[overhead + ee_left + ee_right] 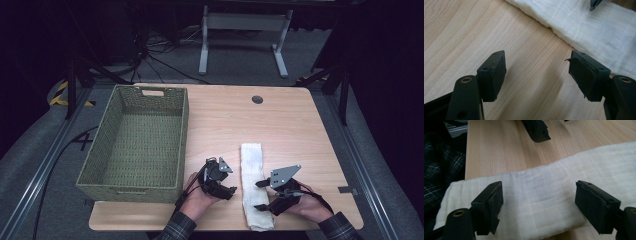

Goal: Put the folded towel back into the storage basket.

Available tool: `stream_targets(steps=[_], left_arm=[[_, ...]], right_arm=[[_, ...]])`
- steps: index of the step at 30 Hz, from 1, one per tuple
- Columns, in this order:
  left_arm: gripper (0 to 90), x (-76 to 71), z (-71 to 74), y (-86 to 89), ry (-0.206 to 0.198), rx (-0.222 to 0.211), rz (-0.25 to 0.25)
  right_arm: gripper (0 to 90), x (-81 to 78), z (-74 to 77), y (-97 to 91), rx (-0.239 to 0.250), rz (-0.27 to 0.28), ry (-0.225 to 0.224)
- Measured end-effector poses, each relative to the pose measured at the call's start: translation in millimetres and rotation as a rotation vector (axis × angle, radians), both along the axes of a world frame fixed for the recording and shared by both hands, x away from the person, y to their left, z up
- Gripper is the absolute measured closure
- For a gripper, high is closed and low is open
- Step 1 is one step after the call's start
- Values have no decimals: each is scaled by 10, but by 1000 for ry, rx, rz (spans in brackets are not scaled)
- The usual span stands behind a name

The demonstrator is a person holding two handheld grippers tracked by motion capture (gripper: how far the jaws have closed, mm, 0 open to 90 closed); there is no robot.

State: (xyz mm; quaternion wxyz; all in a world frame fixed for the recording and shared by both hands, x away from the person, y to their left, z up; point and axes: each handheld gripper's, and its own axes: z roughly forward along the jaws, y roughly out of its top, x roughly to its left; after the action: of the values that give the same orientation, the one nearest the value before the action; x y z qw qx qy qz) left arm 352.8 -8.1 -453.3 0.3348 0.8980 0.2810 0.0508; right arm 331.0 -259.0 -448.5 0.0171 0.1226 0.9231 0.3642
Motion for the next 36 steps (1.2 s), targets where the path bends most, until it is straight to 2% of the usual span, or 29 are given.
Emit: stream_targets(steps=[3, 8, 12, 13, 18, 25, 27, 28, 30, 31, 33, 35, 36], left_arm=[[307, 3, -9, -4, -1, -4, 1], [310, 1, -9, -7, 4, 6, -4], [310, 3, -10, -5, 3, 5, -2], [310, 2, -8, -5, 5, 6, -2], [311, 0, -6, -4, 1, 6, -4], [313, 4, -8, 0, -1, 4, 0], [314, 4, -7, 0, -2, 3, 1], [314, 4, -5, 1, -3, 2, 2], [315, 3, 0, 4, -1, 2, 3], [315, 4, 1, 4, -1, 2, 4], [316, 11, 9, -3, -8, -2, -6], [317, 7, 21, -9, 1, 1, -3], [317, 20, 29, -13, -8, 2, -12]], right_arm=[[218, 15, -14, 27, 2, 7, -6], [198, 33, -76, 88, -25, 17, -20], [192, 23, -106, 105, -45, 34, -51], [192, 11, -111, 105, -55, 43, -71], [205, 3, -118, 100, -53, 49, -76], [395, -25, -95, 73, -41, 80, -68], [489, -36, -83, 63, -40, 91, -65], [489, -36, -83, 63, -40, 91, -65], [634, -59, -74, 53, -34, 112, -57], [634, -59, -74, 53, -34, 112, -57], [740, -65, -72, 45, -28, 122, -40], [754, -63, -73, 43, -26, 122, -32], [766, -62, -73, 41, -22, 119, -21]])
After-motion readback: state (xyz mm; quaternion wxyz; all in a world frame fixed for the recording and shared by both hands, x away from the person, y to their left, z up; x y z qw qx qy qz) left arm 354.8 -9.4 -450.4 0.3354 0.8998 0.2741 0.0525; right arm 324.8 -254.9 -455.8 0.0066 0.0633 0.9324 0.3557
